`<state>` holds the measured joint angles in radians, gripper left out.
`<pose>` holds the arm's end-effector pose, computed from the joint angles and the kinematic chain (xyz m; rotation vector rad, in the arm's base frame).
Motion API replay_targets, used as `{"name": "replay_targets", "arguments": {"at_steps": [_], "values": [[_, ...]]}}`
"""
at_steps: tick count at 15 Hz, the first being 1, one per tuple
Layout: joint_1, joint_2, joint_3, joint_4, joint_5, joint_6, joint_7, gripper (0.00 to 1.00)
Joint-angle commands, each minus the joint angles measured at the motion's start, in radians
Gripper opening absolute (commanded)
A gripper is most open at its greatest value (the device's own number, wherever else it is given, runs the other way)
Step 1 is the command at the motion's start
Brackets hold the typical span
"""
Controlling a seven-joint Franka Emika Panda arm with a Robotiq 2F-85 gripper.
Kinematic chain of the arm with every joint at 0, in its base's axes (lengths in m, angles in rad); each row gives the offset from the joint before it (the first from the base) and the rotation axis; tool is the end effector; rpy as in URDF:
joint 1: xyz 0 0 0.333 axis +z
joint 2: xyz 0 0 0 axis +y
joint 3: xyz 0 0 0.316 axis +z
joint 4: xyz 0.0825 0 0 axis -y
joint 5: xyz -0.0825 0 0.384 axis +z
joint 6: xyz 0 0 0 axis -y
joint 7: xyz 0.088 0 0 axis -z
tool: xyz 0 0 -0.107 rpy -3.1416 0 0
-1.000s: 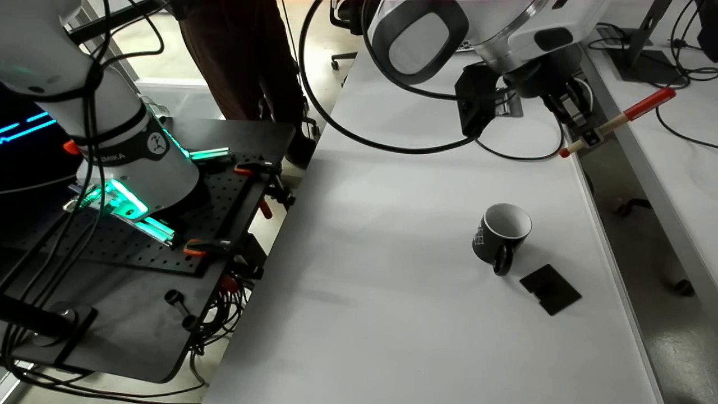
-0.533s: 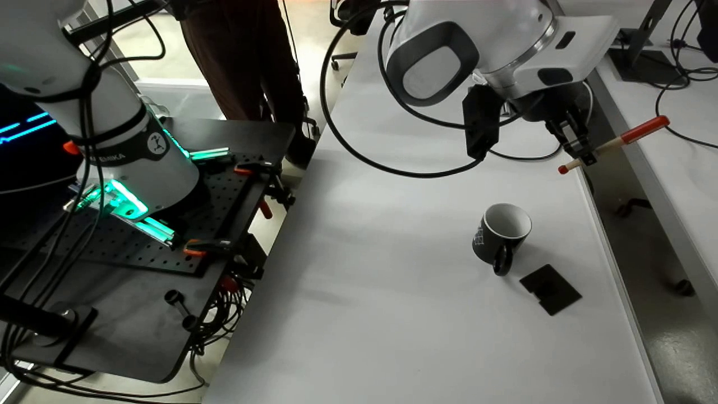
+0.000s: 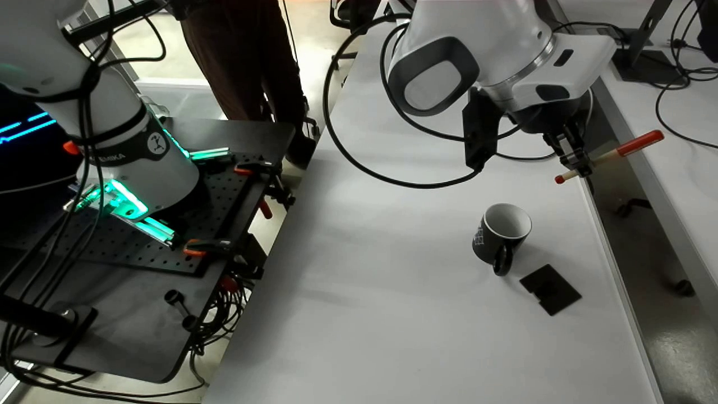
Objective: Pick up the pen from the table and put it in the black cup.
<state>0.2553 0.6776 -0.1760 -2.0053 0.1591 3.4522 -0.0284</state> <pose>0.6430 0.0437 0.2110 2.8510 0.0279 1.1824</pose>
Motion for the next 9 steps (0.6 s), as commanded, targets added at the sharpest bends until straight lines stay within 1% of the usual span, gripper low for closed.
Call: {"name": "replay_targets", "arguments": {"at_steps": [1,6,9], "values": [[-0.013,0.003,0.011,0.004,-0.009,0.005,0.003,0.04],[-0.088,0.024,0.084,0.03,-0.041,0.003,0.016,0.04],[-0.12,0.033,0.113,0.032,-0.046,0.003,0.021,0.04]]}}
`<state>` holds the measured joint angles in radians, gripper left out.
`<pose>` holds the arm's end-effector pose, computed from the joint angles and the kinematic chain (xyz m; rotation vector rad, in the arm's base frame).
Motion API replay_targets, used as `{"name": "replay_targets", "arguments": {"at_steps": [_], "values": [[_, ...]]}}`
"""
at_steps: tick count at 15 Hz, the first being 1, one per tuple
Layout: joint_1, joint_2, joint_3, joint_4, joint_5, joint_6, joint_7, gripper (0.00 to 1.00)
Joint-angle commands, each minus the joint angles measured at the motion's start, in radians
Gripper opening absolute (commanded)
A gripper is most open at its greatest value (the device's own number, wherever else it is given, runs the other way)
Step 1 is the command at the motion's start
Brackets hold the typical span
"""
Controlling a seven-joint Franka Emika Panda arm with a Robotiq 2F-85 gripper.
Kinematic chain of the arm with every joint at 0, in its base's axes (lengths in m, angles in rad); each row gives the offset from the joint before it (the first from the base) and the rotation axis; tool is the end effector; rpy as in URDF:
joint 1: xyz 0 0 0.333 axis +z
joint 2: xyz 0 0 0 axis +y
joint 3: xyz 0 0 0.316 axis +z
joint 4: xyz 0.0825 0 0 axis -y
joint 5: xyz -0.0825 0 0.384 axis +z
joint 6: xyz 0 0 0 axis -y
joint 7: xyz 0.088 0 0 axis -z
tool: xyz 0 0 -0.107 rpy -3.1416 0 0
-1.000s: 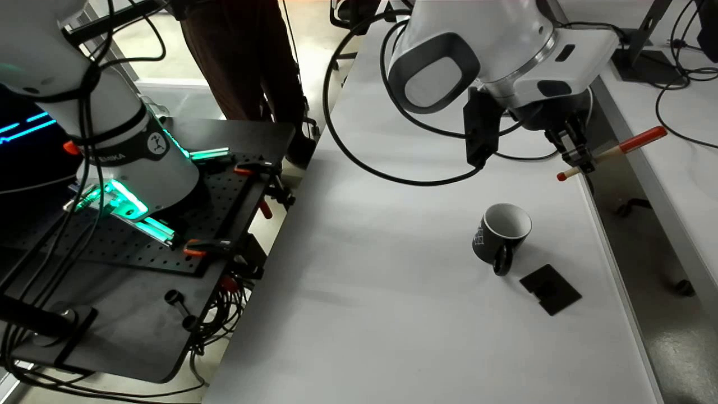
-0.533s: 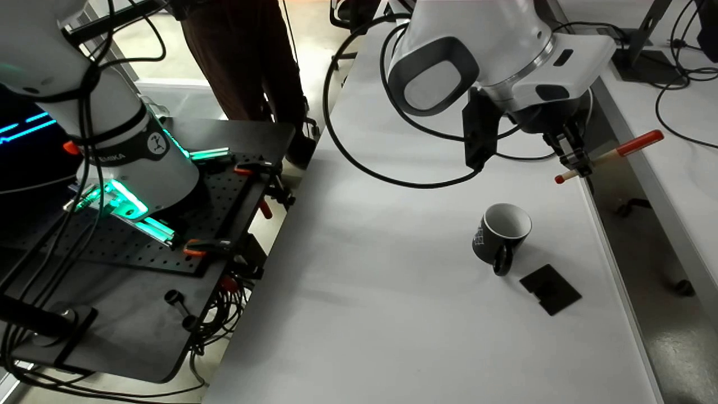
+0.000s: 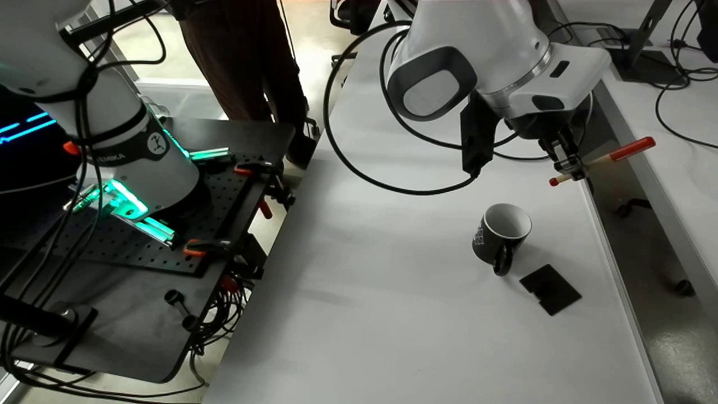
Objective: Pick up the pen from the table and put it in the black cup.
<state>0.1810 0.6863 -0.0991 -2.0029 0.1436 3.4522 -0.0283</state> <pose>0.6420 0.0421 0.2017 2.8943 0.0048 1.1715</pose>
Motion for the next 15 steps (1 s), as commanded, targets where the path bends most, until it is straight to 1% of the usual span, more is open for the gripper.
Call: {"name": "replay_targets", "arguments": {"at_steps": [1,4,15], "values": [[-0.054,0.03,0.041,0.029,-0.029,0.003,0.023,0.04],[-0.075,0.04,0.054,0.025,-0.028,0.003,0.026,0.04],[-0.077,0.099,0.058,0.007,-0.01,0.005,0.055,0.04]]}}
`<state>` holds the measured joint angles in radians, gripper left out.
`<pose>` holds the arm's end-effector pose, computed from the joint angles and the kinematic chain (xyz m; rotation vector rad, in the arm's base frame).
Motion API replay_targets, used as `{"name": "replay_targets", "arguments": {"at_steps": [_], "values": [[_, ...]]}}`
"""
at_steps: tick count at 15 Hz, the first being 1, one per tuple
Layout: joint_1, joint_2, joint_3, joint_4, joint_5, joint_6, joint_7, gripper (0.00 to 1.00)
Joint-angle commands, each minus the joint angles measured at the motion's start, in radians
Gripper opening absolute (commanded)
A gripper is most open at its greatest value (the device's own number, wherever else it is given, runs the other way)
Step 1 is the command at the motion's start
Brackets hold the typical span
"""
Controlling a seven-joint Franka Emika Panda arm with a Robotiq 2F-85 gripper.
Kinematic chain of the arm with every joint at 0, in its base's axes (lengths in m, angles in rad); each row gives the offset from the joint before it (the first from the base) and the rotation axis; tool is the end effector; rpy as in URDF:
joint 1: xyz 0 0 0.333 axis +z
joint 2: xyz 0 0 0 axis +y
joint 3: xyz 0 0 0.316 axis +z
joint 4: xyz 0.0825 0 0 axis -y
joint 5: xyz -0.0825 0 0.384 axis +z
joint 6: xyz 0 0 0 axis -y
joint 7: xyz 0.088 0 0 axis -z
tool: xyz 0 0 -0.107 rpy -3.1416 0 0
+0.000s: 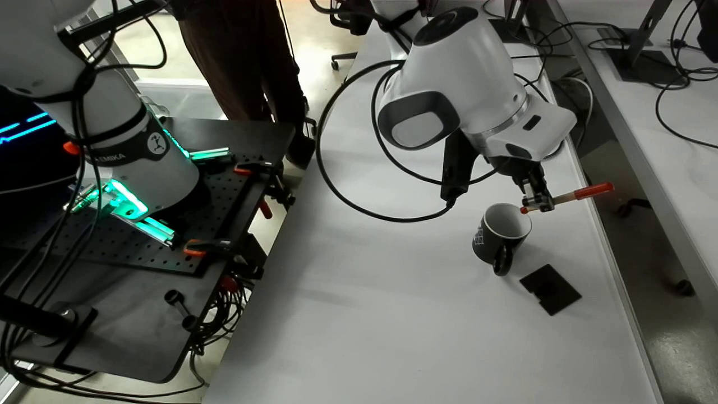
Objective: Pick up the pen from the table and put it in the black cup.
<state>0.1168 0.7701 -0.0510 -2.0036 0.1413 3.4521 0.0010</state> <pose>0.6288 0.0274 0.1464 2.9581 -0.0860 1.0477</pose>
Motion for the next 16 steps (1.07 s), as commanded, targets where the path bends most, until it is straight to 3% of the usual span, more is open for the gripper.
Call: {"name": "replay_targets", "arguments": {"at_steps": [1,4,5,12,13,16], "values": [[-0.013,0.016,0.01,0.007,-0.006,0.005,0.029,0.04],[-0.005,0.02,-0.002,-0.003,0.001,0.005,0.037,0.04],[-0.004,0.015,-0.001,-0.002,-0.01,0.0,0.028,0.15],[-0.006,0.016,-0.002,-0.005,-0.01,-0.001,0.029,0.15],[-0.002,0.016,-0.005,-0.005,-0.008,0.004,0.028,0.04],[-0.018,0.021,0.007,-0.001,-0.017,0.004,0.029,0.04]]}}
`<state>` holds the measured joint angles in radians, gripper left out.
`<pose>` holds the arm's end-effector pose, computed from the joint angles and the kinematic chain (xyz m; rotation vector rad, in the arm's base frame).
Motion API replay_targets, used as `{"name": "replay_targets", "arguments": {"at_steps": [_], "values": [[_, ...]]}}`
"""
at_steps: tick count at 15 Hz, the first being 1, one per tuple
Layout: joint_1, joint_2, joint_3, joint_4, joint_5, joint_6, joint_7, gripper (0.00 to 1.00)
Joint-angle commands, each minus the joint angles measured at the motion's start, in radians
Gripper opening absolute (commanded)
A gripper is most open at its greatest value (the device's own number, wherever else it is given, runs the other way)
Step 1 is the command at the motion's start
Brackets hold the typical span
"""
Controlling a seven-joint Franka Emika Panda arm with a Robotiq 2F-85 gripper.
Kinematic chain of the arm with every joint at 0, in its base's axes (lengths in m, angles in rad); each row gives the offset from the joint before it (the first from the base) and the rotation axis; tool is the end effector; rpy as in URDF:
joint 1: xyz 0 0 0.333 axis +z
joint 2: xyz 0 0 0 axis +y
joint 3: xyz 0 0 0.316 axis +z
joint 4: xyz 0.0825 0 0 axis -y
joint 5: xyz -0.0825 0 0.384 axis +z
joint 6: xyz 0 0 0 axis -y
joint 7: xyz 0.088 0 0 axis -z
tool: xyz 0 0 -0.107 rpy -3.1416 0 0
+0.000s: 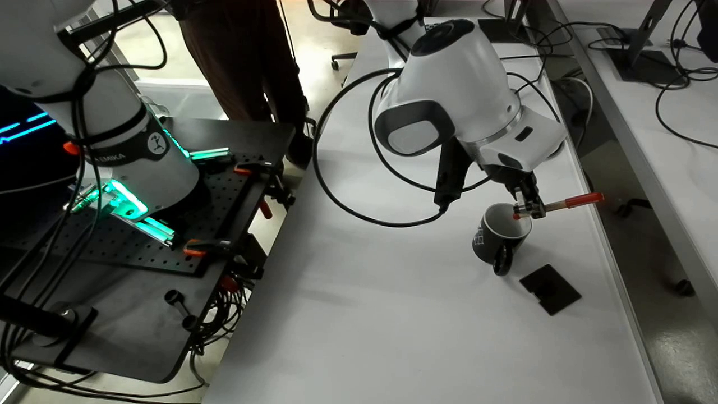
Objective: Pick up the pen from the table and put it in the black cup.
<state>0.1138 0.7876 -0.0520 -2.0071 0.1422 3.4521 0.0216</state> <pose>0.6243 0.0243 0.1343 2.9695 -0.1221 1.0177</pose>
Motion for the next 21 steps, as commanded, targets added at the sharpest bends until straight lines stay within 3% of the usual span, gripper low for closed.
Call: {"name": "replay_targets", "arguments": {"at_steps": [1,19,20,21], "values": [[-0.019,0.005,0.012,0.003,-0.02,0.004,0.009,0.04],[0.0,0.032,-0.005,-0.029,-0.006,0.01,0.008,0.04],[-0.009,0.024,0.001,-0.01,-0.012,-0.001,0.009,0.15],[-0.008,0.03,0.001,-0.016,-0.012,-0.001,0.009,0.15]]}}
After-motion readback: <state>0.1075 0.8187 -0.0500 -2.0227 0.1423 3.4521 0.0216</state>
